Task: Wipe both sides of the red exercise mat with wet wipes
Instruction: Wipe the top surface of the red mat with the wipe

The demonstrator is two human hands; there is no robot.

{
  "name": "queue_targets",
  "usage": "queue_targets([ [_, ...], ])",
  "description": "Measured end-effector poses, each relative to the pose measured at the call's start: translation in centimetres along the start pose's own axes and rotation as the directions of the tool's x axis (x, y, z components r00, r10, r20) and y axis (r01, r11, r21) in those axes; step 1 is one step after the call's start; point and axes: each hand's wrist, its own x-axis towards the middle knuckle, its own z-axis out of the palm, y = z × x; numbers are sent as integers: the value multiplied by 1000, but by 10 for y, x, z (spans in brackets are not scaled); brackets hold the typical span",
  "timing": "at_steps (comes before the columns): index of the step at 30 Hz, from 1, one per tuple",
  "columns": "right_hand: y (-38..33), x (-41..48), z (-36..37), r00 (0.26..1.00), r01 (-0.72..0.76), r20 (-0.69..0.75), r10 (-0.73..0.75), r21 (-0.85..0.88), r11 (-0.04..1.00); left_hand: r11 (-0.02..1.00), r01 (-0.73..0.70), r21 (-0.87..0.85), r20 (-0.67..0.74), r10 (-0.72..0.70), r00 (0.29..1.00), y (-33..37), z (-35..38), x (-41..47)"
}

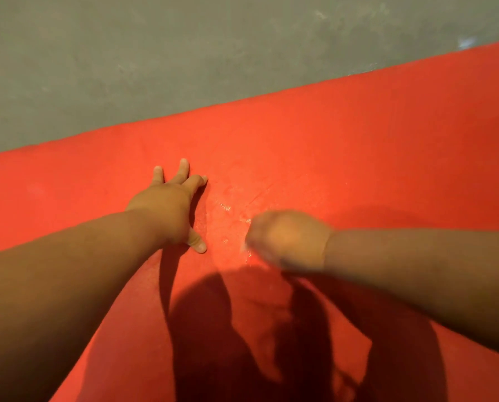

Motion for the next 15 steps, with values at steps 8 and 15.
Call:
queue_targets([
  [8,43,30,-19,669,-656,-309,676,182,733,1000,-13,6,28,12,1000,-3,-2,2],
  [15,-4,26,3,928,-309,-180,325,113,944,999,-32,25,15,32,999,-3,-1,4],
])
